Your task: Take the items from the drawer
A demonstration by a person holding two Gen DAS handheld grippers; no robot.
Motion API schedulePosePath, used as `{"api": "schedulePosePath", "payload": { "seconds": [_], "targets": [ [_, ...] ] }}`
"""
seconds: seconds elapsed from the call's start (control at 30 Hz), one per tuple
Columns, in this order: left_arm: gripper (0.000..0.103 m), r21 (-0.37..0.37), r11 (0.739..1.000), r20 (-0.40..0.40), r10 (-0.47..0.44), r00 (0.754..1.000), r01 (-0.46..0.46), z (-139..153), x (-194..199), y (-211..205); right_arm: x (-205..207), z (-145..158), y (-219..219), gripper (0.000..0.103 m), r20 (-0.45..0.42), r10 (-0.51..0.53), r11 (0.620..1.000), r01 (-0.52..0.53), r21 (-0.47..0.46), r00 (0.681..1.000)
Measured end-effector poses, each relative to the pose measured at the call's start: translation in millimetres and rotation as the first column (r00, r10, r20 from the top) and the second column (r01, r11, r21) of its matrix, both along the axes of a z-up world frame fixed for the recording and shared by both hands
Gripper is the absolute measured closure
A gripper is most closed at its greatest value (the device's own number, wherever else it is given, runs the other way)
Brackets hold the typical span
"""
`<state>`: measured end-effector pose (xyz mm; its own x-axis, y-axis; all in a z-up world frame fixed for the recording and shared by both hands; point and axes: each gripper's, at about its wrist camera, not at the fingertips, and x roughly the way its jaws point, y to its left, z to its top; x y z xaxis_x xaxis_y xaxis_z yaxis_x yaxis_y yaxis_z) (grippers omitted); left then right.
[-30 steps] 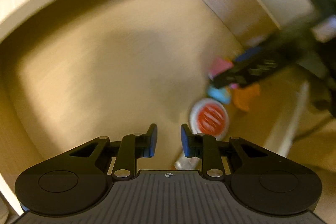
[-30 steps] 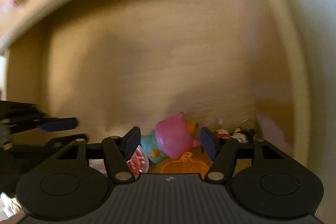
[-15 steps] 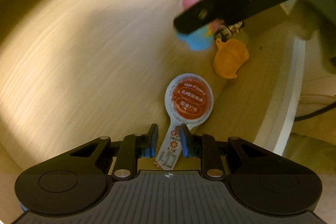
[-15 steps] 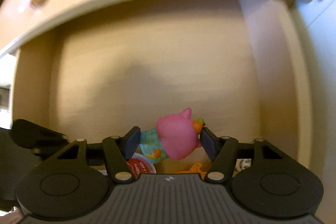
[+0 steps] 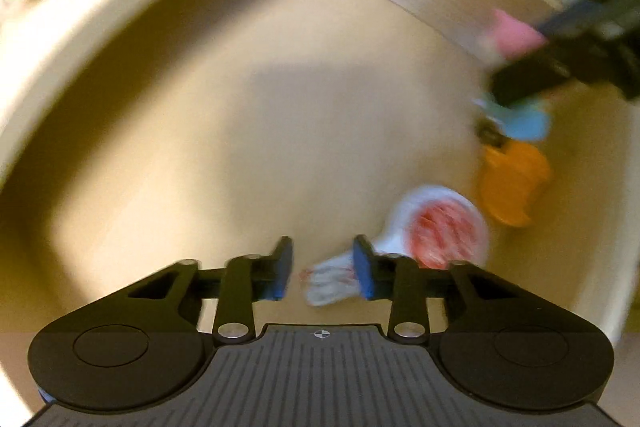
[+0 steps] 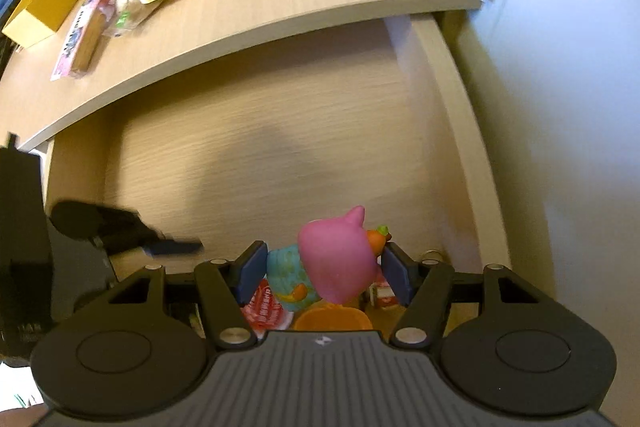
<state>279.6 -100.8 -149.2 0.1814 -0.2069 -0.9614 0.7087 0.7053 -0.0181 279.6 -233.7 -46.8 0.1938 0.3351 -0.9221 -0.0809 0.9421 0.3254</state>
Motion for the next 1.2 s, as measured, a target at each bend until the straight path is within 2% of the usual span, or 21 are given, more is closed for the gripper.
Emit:
{"api": "schedulePosePath", "payload": {
  "seconds": [0.03,0.07,0.17,0.2,0.27,0.37,0.43,0.5,0.6,0.7,0.77,0.87,0.93,1.0,1.1,1.2],
  "targets": [
    [0.077,-0.014,1.0,0.013,-0.004,1.0,0.005,3,1,1,-1,0,-1,0.04,0.0,-0.004,1.0,0.004,-0.001,1.0],
    [0.077,-0.062,0.998,-0.003,-0.022,1.0,0.022,7,1,4,-1,0,0,0.04,0.002,-0.007,1.0,0.007,0.001,1.0],
    [0.074,-0.179,0.976,-0.097,-0.146,0.985,0.127,17,-8,0,-1,3,-1,0.04,0.011,-0.004,1.0,0.004,0.003,1.0],
    [0.074,-0.181,0.968,-0.095,-0.19,0.977,0.171,18,-13,0,-4,-2,-4,0.04,0.013,-0.001,1.0,0.001,0.006,1.0],
    [0.075,-0.135,0.958,-0.091,-0.267,0.96,0.253,13,-21,3,-1,-2,-4,0.04,0.017,0.003,1.0,-0.003,0.014,1.0],
    [0.076,-0.069,0.959,-0.152,-0.283,0.947,0.276,2,-26,2,0,0,-3,0.04,0.022,0.011,1.0,-0.011,0.024,1.0],
    [0.079,-0.061,0.969,-0.227,-0.249,0.941,0.241,-6,-24,3,2,1,-3,0.04,0.024,0.009,1.0,-0.01,0.026,1.0],
    [0.079,-0.063,0.978,-0.259,-0.21,0.943,0.2,-12,-19,0,5,0,-1,0.04,0.026,0.003,1.0,-0.004,0.028,1.0],
    [0.078,-0.132,0.987,-0.282,-0.127,0.951,0.093,-13,-6,-5,6,4,-3,0.04,0.036,-0.006,0.999,0.005,0.031,0.999],
    [0.079,-0.166,0.982,-0.228,0.048,0.972,-0.087,-10,15,0,7,8,-5,0.04,0.055,-0.016,0.999,0.013,0.044,0.998],
    [0.079,-0.178,0.967,-0.177,0.152,0.972,-0.183,-4,27,8,7,10,-5,0.04,0.069,-0.019,0.999,0.016,0.043,0.997],
    [0.079,-0.215,0.945,-0.163,0.216,0.963,-0.248,6,34,15,7,10,-5,0.04,0.087,-0.017,0.999,0.014,0.032,0.996],
    [0.079,-0.232,0.939,-0.194,0.211,0.958,-0.254,9,37,17,7,10,-6,0.04,0.092,-0.012,1.0,0.009,0.029,0.996],
    [0.079,-0.236,0.941,-0.256,0.181,0.949,-0.243,-2,34,9,6,8,-7,0.04,0.092,-0.008,1.0,0.005,0.03,0.996],
    [0.079,-0.223,0.935,-0.349,0.187,0.918,-0.276,-13,26,-6,6,3,-7,0.04,0.077,-0.01,1.0,0.007,0.03,0.997],
    [0.079,-0.198,0.919,-0.376,0.251,0.892,-0.342,-7,17,7,6,0,-8,0.04,0.07,-0.013,1.0,0.011,0.026,0.997]
  ]
}}
